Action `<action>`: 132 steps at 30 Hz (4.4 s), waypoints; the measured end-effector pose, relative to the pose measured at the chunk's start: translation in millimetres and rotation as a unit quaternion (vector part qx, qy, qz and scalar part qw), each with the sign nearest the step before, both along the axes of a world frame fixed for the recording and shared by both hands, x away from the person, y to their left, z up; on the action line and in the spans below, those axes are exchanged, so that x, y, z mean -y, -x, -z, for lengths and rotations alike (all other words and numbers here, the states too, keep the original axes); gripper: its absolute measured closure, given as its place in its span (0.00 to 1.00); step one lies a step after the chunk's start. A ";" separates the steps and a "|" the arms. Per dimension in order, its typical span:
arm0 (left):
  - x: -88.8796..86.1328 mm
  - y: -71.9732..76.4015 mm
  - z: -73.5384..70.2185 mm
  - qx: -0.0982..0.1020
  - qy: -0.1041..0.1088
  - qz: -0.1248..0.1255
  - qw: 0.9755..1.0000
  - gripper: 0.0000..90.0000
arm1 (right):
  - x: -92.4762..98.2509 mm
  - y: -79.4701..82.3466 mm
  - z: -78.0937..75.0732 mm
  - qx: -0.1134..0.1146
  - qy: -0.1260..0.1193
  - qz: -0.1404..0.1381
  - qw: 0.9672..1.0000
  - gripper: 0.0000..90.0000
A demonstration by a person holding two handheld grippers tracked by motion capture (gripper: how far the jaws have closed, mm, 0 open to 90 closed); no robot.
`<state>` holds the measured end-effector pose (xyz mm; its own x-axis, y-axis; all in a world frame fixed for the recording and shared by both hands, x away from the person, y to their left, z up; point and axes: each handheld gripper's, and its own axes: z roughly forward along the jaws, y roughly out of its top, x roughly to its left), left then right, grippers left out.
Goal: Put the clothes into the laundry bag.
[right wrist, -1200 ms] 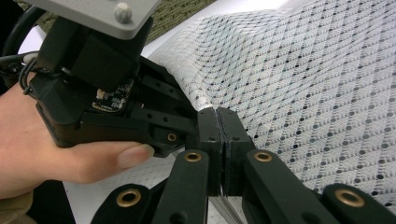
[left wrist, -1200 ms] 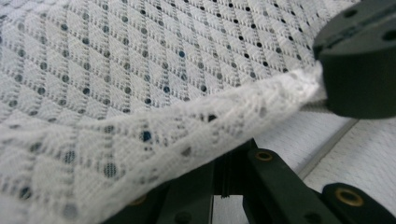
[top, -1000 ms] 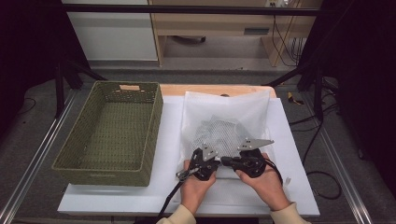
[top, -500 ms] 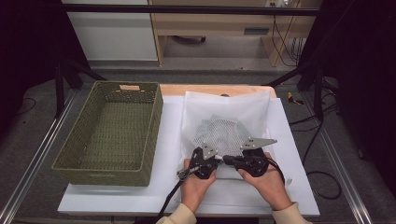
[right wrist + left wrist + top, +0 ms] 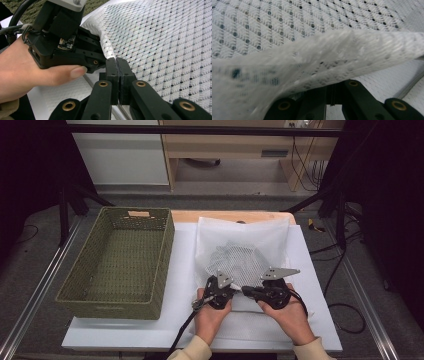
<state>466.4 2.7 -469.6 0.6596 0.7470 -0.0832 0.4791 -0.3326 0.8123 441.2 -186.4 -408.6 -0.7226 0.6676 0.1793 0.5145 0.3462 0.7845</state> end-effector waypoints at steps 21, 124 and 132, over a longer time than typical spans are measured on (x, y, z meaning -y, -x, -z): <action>2.8 -7.9 1.7 0.001 0.002 -0.010 1.000 1.00 | 3.5 -0.9 0.3 0.003 0.002 0.000 1.000 0.99; -115.2 88.0 -35.5 -0.009 -0.050 -0.010 0.999 0.53 | 0.7 8.8 10.1 -0.004 0.014 -0.009 1.000 0.99; -117.9 89.7 -34.3 -0.010 -0.047 -0.008 0.999 0.49 | -1.0 14.1 15.0 -0.007 0.024 -0.015 1.000 0.99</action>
